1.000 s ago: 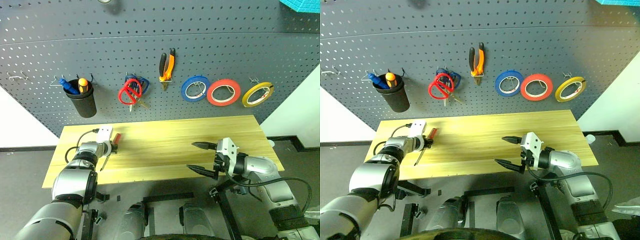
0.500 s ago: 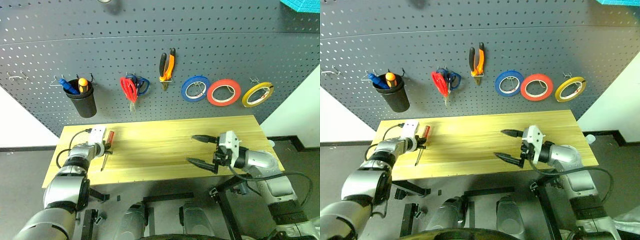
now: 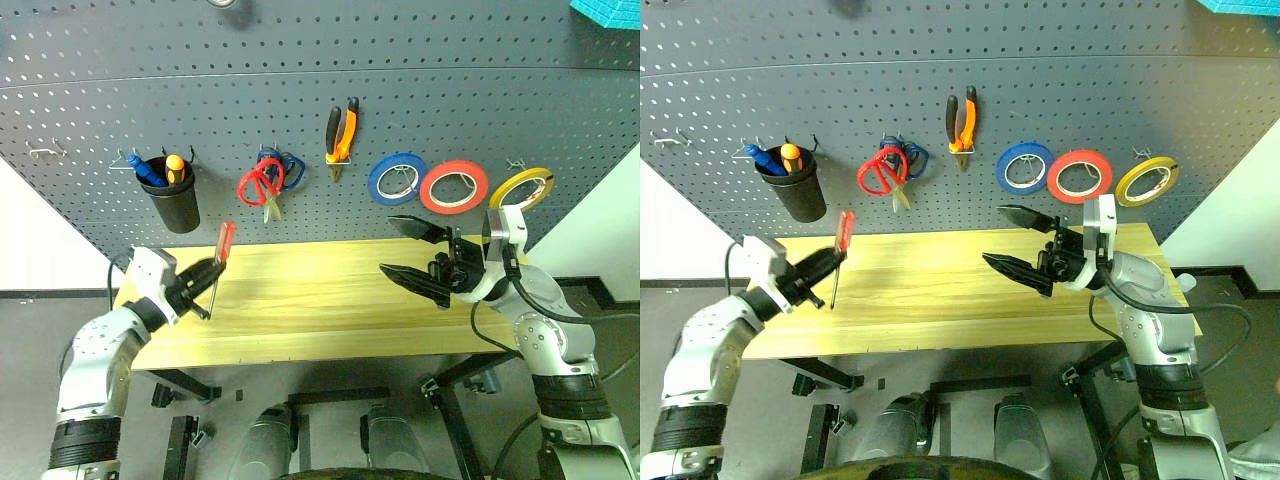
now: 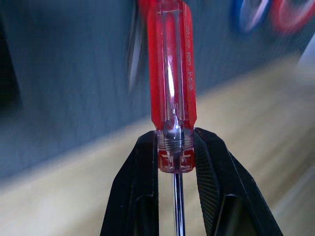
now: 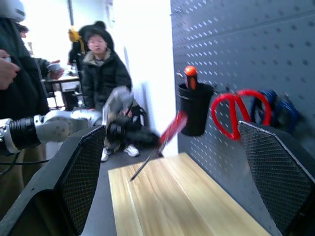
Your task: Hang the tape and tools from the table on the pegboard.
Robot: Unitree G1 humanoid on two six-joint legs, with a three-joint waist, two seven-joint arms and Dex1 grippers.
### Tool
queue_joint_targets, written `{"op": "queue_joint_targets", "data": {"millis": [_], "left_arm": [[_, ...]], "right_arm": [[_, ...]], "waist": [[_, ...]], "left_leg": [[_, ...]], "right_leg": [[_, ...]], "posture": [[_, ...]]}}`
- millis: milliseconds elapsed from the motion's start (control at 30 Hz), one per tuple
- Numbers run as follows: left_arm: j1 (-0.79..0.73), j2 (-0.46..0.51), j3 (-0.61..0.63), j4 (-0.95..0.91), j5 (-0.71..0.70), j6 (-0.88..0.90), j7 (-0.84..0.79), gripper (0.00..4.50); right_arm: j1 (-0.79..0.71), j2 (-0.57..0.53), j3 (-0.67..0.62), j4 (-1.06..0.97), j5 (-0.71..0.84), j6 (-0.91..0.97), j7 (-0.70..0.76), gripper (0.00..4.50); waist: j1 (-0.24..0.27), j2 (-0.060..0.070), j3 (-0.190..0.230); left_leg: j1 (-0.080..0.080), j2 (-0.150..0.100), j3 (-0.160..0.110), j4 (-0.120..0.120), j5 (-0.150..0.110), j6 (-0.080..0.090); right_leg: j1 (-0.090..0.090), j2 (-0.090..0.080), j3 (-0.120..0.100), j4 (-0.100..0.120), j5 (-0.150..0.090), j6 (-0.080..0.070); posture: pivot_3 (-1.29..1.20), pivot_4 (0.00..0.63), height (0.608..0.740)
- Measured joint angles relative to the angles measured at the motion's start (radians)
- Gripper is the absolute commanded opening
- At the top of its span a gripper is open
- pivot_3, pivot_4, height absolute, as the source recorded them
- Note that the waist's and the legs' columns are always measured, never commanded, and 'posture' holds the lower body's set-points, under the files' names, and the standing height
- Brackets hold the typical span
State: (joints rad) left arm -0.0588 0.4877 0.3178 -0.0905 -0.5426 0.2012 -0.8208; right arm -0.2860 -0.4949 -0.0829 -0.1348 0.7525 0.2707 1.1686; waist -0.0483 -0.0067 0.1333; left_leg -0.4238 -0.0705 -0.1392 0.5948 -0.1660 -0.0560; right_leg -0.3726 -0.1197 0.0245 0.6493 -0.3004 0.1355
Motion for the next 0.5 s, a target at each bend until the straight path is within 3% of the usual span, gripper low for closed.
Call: {"op": "queue_joint_targets", "data": {"millis": [133, 233, 367, 500], "left_arm": [[-0.078, 0.006, 0.088, -0.094, -0.195, 0.055, -0.005, 0.64], [-0.185, 0.018, 0.132, -0.127, -0.263, 0.055, 0.035, 0.64], [-0.361, 0.029, 0.154, -0.07, -0.226, -0.02, 0.114, 0.64], [-0.548, 0.045, 0.166, 0.102, -0.108, -0.167, 0.183, 0.64]], "right_arm": [[-0.027, 0.006, 0.001, 0.024, -0.005, 0.0, 0.015, 4.5], [-0.04, 0.01, 0.001, 0.037, -0.007, 0.0, 0.021, 4.5], [-0.039, 0.018, 0.004, 0.041, -0.022, -0.001, 0.026, 4.5], [-0.037, 0.023, 0.008, 0.041, -0.032, -0.002, 0.027, 4.5]], "waist": [[0.005, -0.001, -0.001], [0.006, -0.002, -0.002], [0.005, -0.003, -0.004], [0.003, -0.005, -0.005]], "left_leg": [[0.0, -0.001, 0.0, 0.0, 0.002, 0.002], [0.0, -0.002, 0.0, 0.001, 0.002, 0.002], [0.001, -0.002, 0.001, 0.001, 0.002, 0.002], [0.001, -0.002, 0.001, 0.001, 0.003, 0.002]], "right_leg": [[0.0, 0.001, 0.0, 0.0, 0.002, 0.003], [0.001, 0.001, 0.0, 0.001, 0.002, 0.004], [0.002, 0.002, 0.0, 0.001, 0.002, 0.004], [0.002, 0.003, 0.0, 0.001, 0.003, 0.005]], "posture": [[-0.05, 0.048, 0.725], [-0.05, 0.046, 0.725], [-0.05, 0.042, 0.725], [-0.05, 0.04, 0.725]]}}
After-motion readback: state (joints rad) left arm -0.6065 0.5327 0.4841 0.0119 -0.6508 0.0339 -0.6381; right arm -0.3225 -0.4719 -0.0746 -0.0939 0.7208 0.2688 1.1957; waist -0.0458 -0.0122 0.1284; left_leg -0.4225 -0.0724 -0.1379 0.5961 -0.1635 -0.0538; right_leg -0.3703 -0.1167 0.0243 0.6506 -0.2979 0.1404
